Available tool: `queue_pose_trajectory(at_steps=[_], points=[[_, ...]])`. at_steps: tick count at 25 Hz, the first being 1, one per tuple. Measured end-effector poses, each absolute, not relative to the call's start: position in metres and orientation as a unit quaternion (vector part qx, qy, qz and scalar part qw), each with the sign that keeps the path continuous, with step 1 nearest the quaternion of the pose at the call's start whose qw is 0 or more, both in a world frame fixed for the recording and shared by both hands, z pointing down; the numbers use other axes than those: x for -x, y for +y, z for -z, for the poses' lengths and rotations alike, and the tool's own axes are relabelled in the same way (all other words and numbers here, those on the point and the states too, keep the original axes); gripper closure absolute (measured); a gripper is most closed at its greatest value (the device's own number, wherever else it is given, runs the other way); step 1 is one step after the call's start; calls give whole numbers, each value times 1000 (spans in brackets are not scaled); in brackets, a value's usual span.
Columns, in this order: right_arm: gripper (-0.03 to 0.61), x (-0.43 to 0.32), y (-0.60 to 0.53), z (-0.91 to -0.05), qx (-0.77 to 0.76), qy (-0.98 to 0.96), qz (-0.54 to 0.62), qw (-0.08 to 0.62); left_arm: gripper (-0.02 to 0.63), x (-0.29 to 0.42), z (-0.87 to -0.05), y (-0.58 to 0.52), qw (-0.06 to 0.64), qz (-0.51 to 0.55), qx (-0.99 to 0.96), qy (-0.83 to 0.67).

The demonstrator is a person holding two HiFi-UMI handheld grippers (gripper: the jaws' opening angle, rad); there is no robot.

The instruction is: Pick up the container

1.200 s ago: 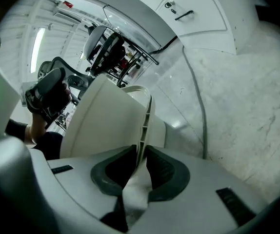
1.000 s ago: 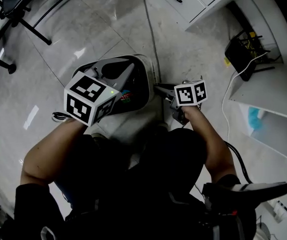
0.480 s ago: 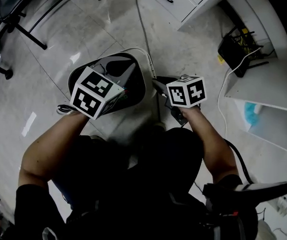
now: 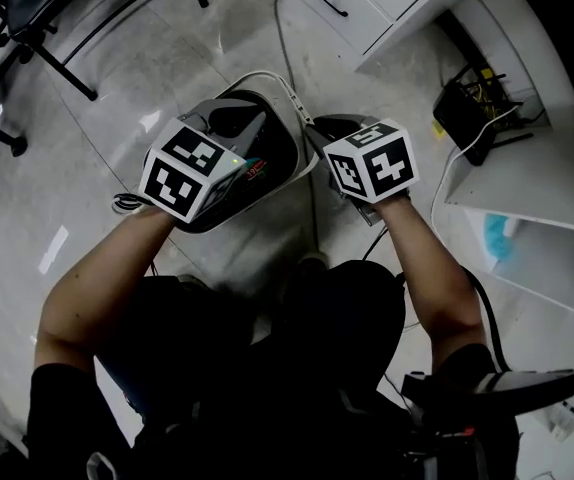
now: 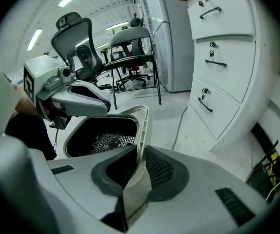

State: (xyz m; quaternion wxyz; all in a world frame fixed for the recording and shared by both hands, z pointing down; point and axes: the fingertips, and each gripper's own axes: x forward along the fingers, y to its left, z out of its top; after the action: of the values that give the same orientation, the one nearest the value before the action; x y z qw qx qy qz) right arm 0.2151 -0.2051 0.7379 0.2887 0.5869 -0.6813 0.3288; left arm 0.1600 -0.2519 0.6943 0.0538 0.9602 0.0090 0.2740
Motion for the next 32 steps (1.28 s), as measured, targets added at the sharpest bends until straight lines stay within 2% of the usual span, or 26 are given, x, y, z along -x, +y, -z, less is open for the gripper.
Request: queue_pose_trajectory(at_steps=[3,5,6,8,10,12,18,22,29,31,32], points=[[522,-213,-214,-724,-588,-686,-293,312,603,-163,-696,-255,134,-256,-957,-4],[522,-210,-217,-716,-588,-689,-271,328,603,-164,-698,-260,151,-251,-956,-18],[522,-207,-218,-713,-587,-689,-260,336,601,-163,-698,-263,124,-254,-959,-26],[522,-202,-219,-707,-585,-691,-239,351,593,-161,-695,-269,1,-266,-963,-39],[522,-198,-220,-702,-584,-691,-223,362,548,-160,-691,-274,-113,-272,-955,-42],[522,-195,-221,-698,-584,-693,-217,363,481,-164,-683,-275,-179,-273,-945,-35],[522,-186,-221,-688,-582,-699,-202,363,414,-185,-690,-271,-436,-319,-840,56],[522,-181,-220,-682,-581,-702,-193,364,414,-190,-702,-273,-508,-327,-793,81],[520,-165,-219,-667,-561,-720,-171,371,417,-194,-700,-271,-583,-316,-742,100],[520,-161,-218,-665,-550,-725,-162,382,455,-192,-700,-269,-609,-312,-721,107],[518,-159,-218,-665,-544,-730,-163,381,503,-190,-699,-269,-615,-309,-717,106]])
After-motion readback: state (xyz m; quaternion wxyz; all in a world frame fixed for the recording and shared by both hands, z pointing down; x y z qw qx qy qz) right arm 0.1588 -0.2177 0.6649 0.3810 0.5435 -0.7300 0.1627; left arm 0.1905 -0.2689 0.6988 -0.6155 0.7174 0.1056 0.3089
